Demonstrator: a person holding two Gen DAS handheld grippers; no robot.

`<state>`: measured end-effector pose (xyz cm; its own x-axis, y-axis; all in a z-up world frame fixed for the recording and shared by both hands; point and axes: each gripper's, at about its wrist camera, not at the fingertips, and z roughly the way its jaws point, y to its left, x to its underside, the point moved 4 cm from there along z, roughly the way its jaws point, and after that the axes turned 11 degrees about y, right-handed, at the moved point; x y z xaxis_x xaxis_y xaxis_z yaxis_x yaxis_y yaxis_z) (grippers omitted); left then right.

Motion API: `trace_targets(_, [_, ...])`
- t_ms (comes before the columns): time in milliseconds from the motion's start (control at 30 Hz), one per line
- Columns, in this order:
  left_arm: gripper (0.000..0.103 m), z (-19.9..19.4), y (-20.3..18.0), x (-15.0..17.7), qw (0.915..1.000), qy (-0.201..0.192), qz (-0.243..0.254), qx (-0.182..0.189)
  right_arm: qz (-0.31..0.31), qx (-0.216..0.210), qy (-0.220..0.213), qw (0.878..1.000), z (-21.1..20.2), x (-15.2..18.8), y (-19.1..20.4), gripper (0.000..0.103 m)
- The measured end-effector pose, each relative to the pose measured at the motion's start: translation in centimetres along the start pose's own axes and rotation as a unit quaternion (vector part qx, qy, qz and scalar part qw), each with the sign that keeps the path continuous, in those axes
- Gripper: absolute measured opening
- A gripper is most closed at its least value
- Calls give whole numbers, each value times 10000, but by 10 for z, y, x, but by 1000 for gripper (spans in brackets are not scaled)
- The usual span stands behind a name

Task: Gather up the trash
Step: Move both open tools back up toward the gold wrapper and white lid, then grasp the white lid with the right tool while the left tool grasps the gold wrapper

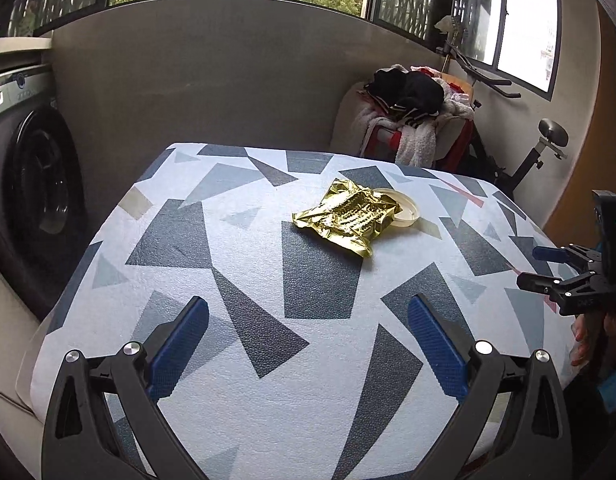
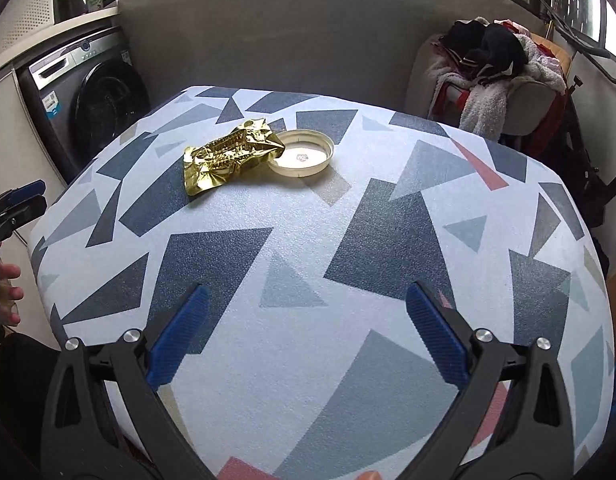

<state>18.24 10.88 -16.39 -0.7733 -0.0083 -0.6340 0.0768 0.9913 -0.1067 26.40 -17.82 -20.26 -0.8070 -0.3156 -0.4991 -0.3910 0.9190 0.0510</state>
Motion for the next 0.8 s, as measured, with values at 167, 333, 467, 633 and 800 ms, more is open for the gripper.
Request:
trace_targets(167, [97,15,7,-8,9999,108,-33,100,-151,67,-100,9998,26,-48,-6,97])
trace_targets(333, [97,29,11,-15,9996,201,-8,199,-389,82,320,9987,79,-92,-7,97])
trace_targets(467, [97,38,14,-23,9994,297,-18,167,-576,159,677,9959,121,-112,-7,97])
trace_targets(633, [97,51,19,-35,9991,355,-6,213,-850,139,859,9926,149,-128,3,97])
trace_targets(800, [97,67,16,-52,9991,329,100,248,-894,96,907,9918,164,-145,7,97])
